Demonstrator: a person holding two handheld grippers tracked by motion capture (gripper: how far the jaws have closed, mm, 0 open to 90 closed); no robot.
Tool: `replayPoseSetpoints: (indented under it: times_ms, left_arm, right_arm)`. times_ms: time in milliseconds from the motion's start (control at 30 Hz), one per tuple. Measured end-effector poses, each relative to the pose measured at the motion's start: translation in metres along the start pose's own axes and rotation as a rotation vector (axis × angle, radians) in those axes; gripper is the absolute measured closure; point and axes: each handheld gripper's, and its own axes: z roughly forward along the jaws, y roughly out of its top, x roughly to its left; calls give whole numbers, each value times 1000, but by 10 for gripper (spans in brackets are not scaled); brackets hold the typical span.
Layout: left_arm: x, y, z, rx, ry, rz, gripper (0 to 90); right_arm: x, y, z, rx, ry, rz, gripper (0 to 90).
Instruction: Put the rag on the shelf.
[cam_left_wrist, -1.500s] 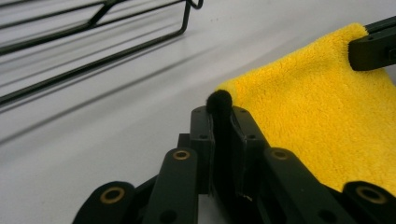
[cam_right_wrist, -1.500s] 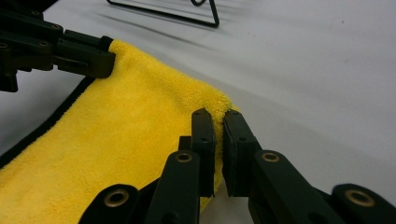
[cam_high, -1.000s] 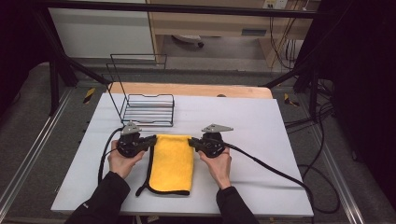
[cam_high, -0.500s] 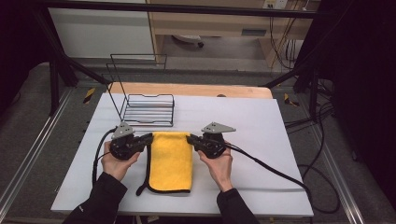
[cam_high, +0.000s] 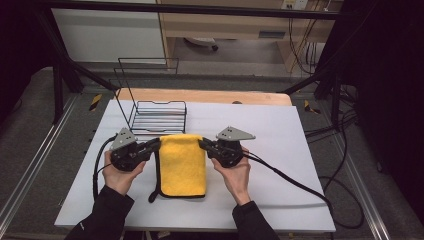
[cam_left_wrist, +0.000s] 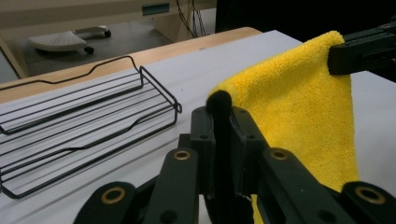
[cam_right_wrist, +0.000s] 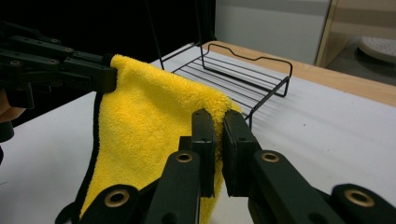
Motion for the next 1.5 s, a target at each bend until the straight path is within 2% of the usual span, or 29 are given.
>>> replayPoseSetpoints:
  times_ms: [333,800,1000,1500]
  left_arm:
    - [-3,11,-14,-58,4,5,810]
    - [-5,25,-21,-120,15,11,810]
    - [-2,31,-23,-138,14,15,809]
    - [9,43,-36,-210,47,7,810]
  right_arm:
    - [8,18,-12,-51,-1,-50,848]
    - [13,34,-21,-106,-11,-84,848]
    - [15,40,-23,-126,-16,-90,848]
    - [26,60,-19,-182,-21,-123,848]
